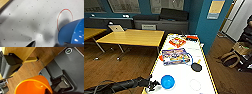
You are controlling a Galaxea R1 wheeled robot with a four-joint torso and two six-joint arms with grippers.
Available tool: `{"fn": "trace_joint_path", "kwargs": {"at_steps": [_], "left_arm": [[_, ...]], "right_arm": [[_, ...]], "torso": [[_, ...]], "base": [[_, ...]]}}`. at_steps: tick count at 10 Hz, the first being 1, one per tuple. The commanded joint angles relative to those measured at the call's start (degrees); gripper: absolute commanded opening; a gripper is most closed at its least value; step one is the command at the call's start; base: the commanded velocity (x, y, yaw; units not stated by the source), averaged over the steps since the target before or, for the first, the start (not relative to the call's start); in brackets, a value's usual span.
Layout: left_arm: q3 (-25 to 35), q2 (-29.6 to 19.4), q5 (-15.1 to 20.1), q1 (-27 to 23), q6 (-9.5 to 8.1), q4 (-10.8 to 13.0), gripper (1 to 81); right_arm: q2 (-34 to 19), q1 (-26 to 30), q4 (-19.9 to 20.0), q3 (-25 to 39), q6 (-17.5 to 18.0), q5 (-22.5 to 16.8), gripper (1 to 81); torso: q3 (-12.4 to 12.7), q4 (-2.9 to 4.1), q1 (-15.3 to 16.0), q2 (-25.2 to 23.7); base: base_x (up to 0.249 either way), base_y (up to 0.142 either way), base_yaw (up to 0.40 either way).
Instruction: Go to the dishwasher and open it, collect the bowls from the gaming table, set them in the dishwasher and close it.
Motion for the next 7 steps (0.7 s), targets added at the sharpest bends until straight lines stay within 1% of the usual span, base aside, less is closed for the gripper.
{"fn": "trace_joint_path", "kwargs": {"at_steps": [1, 4, 7], "left_arm": [[0.6, -0.79, 2.97, -10.96, -0.61, -0.21, 81.1], [0.86, -1.23, 3.14, -14.84, -0.61, 0.14, 81.1], [1.82, -1.5, 4.11, -16.24, -0.61, 0.14, 81.1]], "right_arm": [[-2.14, 2.43, -1.56, 1.68, -0.16, -3.05, 1.0], [-2.22, 2.16, -1.56, 2.03, -0.25, -2.88, 1.0], [-2.13, 2.17, -1.56, 2.03, -0.16, -2.96, 1.0]], "torso": [[0.0, 0.0, 0.0, 0.0], [-0.02, 0.0, 0.0, 0.0], [-0.02, 0.0, 0.0, 0.02]], "base": [[0.0, 0.0, 0.0], [0.0, 0.0, 0.0], [0.0, 0.0, 0.0]]}}
